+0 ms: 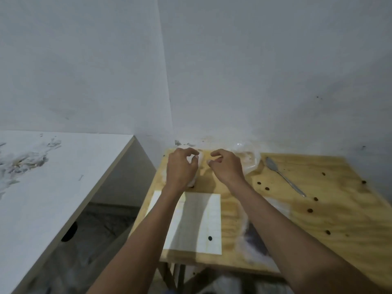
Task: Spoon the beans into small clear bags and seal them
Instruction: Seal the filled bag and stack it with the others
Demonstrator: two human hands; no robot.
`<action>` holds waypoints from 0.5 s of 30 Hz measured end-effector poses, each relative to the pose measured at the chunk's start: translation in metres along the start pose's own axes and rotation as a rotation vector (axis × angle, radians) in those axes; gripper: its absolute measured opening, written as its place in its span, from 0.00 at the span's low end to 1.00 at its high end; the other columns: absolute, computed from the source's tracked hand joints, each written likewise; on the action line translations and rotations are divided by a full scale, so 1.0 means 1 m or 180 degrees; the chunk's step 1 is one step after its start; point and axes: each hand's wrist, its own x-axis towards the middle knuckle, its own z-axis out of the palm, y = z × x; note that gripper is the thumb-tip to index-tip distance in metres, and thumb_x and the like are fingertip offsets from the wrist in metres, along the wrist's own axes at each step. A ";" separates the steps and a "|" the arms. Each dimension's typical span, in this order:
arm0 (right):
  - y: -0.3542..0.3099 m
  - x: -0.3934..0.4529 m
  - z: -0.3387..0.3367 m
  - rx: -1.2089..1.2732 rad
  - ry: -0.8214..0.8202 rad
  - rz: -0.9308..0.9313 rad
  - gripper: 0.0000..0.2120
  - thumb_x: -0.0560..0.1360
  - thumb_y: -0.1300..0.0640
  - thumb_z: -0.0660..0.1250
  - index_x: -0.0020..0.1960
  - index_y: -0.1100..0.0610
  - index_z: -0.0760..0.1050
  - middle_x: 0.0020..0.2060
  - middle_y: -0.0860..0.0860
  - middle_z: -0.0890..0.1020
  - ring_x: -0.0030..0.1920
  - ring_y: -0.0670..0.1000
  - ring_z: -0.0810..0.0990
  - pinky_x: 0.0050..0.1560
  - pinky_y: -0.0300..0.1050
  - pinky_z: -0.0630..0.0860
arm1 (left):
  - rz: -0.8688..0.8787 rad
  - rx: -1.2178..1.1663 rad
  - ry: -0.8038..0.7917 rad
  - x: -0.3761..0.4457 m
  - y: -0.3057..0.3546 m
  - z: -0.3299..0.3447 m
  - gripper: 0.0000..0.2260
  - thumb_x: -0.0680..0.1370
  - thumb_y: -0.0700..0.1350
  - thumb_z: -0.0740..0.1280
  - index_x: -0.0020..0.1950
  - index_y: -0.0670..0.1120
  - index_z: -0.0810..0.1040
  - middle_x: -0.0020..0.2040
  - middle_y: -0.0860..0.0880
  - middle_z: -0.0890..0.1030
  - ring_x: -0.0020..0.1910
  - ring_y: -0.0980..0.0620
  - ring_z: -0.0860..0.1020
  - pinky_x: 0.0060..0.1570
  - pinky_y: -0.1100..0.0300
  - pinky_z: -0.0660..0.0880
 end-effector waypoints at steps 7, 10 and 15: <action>0.036 -0.069 -0.099 -0.1188 0.0394 0.0550 0.08 0.76 0.54 0.70 0.53 0.56 0.80 0.50 0.54 0.84 0.52 0.59 0.83 0.43 0.46 0.73 | -0.0089 0.0346 -0.1345 -0.082 0.079 0.037 0.14 0.79 0.53 0.71 0.60 0.47 0.83 0.62 0.45 0.83 0.61 0.47 0.80 0.52 0.60 0.72; 0.055 -0.102 -0.120 -0.1703 0.0219 0.0996 0.16 0.75 0.47 0.74 0.52 0.58 0.78 0.53 0.56 0.84 0.47 0.57 0.81 0.42 0.47 0.74 | -0.0144 0.0407 -0.1576 -0.121 0.097 0.048 0.17 0.77 0.53 0.74 0.62 0.45 0.80 0.60 0.45 0.81 0.55 0.46 0.80 0.49 0.56 0.76; 0.075 -0.133 -0.117 -0.1675 -0.0077 0.1353 0.24 0.71 0.43 0.77 0.58 0.58 0.76 0.50 0.55 0.80 0.50 0.57 0.81 0.42 0.47 0.75 | -0.0192 0.0570 -0.1274 -0.159 0.112 0.056 0.12 0.76 0.45 0.73 0.57 0.44 0.80 0.54 0.44 0.81 0.47 0.47 0.77 0.44 0.57 0.72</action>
